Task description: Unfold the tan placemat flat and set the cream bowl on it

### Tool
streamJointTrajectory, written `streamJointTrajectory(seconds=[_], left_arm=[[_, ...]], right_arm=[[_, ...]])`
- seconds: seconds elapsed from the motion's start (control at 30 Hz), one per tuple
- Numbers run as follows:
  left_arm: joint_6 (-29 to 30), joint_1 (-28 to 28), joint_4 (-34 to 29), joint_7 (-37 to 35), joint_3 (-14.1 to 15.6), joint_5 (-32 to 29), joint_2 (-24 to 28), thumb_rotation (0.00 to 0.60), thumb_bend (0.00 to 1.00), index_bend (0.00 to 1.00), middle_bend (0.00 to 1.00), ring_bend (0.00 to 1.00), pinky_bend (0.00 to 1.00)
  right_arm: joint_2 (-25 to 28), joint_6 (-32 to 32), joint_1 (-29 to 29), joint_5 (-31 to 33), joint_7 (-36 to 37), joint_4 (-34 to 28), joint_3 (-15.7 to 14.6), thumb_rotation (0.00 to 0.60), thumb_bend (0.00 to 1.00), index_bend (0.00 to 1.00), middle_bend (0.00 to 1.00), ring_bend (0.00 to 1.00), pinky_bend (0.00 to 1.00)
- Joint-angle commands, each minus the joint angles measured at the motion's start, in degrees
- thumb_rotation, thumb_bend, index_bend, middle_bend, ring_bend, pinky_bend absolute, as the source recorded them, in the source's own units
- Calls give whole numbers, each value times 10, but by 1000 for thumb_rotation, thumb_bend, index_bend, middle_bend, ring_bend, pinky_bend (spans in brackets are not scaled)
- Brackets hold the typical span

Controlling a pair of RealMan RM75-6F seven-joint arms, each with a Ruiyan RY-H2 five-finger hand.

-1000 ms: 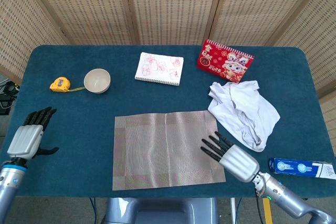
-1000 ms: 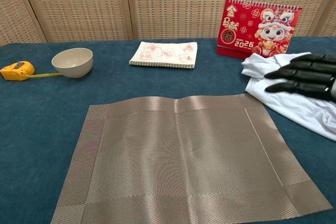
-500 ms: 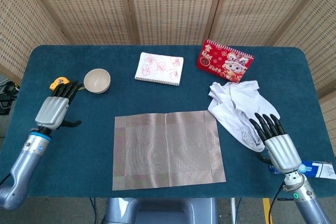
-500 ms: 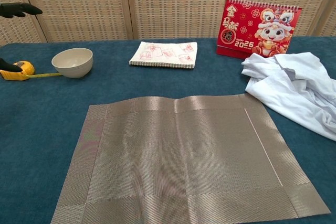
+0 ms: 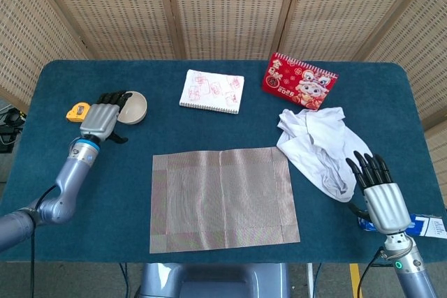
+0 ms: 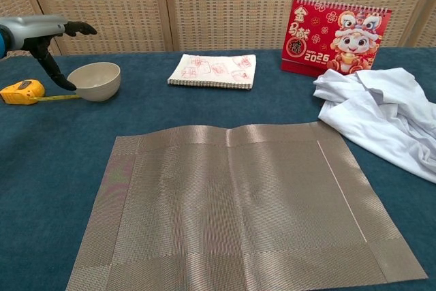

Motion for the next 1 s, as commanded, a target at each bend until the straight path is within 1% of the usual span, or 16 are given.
streamJointTrajectory(seconds=[0.03, 0.2, 0.27, 0.33, 0.4, 0.43, 0.47, 0.53, 0.6, 0.7, 0.8, 0.87, 0.93, 1.0], left_arm=[[-28, -23, 51, 15, 5, -36, -31, 600, 0, 0, 0, 0, 0], [-64, -37, 117, 13, 13, -66, -62, 600, 0, 0, 0, 0, 0], [-84, -47, 162, 6, 15, -72, -84, 600, 0, 0, 0, 0, 0], [-101, -55, 191, -4, 15, -73, -99, 600, 0, 18, 0, 0, 0], [-118, -63, 222, -14, 14, -70, -116, 600, 15, 86, 0, 0, 0], [-123, -66, 234, -16, 14, -69, -122, 600, 35, 158, 0, 0, 0], [-131, -72, 252, -18, 15, -68, -132, 600, 72, 234, 0, 0, 0], [-149, -84, 290, -21, 15, -69, -153, 600, 135, 315, 0, 0, 0], [-162, -97, 329, -18, 17, -72, -176, 600, 176, 342, 0, 0, 0], [-168, -106, 362, -20, 16, -71, -198, 600, 234, 374, 0, 0, 0], [-169, -108, 380, -24, 16, -65, -210, 600, 299, 465, 0, 0, 0], [-166, -108, 389, -27, 15, -60, -217, 600, 409, 543, 0, 0, 0], [-162, -107, 392, -32, 13, -56, -221, 600, 477, 601, 0, 0, 0], [-152, -103, 387, -39, 11, -47, -217, 600, 493, 662, 0, 0, 0]], right_arm=[[0, -2, -2, 2, 4, 4, 3, 600, 0, 10, 0, 0, 0], [0, -7, -4, 5, 12, 8, 8, 600, 0, 20, 0, 0, 0], [-1, -12, -4, 6, 14, 11, 11, 600, 0, 21, 0, 0, 0], [-2, -14, -4, 6, 16, 12, 13, 600, 0, 23, 0, 0, 0], [-2, -15, -5, 5, 16, 13, 14, 600, 0, 25, 0, 0, 0], [-3, -15, -5, 4, 16, 13, 15, 600, 0, 25, 0, 0, 0], [-3, -14, -6, 4, 16, 13, 16, 600, 0, 26, 0, 0, 0], [-3, -15, -7, 4, 19, 13, 18, 600, 0, 26, 0, 0, 0], [-4, -15, -8, 3, 21, 14, 21, 600, 0, 26, 0, 0, 0], [-4, -15, -9, 2, 25, 16, 23, 600, 0, 27, 0, 0, 0], [-5, -15, -10, 1, 28, 17, 25, 600, 0, 28, 0, 0, 0], [-5, -14, -11, -2, 31, 17, 27, 600, 0, 28, 0, 0, 0], [-5, -13, -12, -4, 33, 18, 28, 600, 0, 28, 0, 0, 0], [-5, -12, -12, -6, 35, 17, 29, 600, 0, 28, 0, 0, 0]])
